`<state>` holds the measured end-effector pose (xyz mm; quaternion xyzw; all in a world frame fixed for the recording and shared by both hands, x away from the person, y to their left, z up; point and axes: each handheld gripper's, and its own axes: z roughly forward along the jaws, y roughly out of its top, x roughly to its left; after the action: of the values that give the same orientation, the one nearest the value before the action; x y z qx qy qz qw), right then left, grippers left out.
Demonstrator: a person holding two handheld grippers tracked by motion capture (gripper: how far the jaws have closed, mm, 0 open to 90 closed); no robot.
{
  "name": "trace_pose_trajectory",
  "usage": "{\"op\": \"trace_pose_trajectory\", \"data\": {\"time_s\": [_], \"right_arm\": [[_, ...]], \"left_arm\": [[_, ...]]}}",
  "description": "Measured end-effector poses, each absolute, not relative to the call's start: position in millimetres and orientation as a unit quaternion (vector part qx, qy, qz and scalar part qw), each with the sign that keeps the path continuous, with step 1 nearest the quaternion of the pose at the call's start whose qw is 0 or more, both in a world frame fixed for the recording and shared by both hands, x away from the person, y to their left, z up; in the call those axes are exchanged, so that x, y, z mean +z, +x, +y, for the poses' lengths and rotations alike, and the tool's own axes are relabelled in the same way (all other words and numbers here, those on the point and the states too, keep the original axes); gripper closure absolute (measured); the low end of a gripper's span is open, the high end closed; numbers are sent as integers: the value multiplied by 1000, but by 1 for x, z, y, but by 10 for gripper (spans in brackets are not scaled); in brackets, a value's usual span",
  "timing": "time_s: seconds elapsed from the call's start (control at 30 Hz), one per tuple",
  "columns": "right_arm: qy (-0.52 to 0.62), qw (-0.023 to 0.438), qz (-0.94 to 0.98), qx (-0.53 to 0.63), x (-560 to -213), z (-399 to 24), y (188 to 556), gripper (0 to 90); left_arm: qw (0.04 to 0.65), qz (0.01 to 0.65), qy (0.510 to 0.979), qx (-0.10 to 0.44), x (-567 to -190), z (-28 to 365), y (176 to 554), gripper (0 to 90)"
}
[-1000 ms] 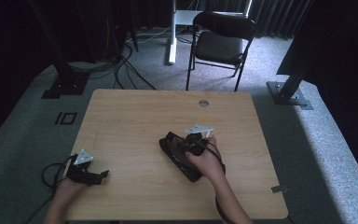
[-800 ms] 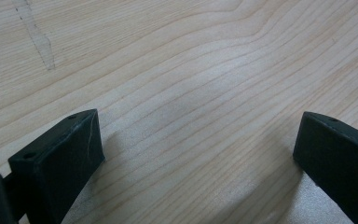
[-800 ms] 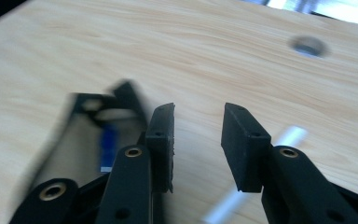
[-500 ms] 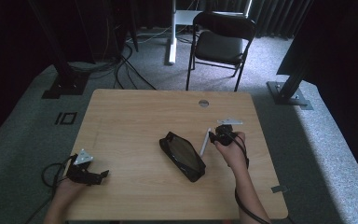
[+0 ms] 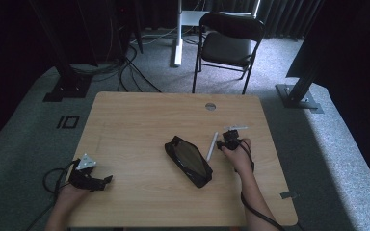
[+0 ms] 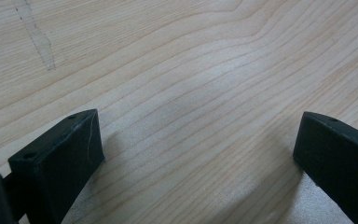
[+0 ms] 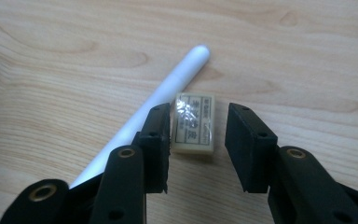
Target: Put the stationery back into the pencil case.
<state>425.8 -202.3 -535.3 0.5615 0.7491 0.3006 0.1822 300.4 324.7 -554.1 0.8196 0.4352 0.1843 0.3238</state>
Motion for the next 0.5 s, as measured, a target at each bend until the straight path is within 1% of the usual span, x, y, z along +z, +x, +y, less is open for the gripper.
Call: {"op": "trace_pose_trajectory", "data": {"time_s": [0.07, 0.1, 0.3, 0.5], "right_arm": [[562, 179, 750, 299, -539, -200, 426, 629], [563, 183, 748, 300, -540, -200, 426, 672], [575, 179, 742, 294, -536, -201, 426, 681], [568, 185, 739, 311, -518, -205, 421, 682]], "left_arm": [[324, 435, 819, 184, -554, 325, 300, 16], [324, 435, 819, 184, -554, 325, 300, 16], [324, 435, 819, 185, -554, 325, 300, 16], [324, 435, 819, 184, -554, 325, 300, 16]]}}
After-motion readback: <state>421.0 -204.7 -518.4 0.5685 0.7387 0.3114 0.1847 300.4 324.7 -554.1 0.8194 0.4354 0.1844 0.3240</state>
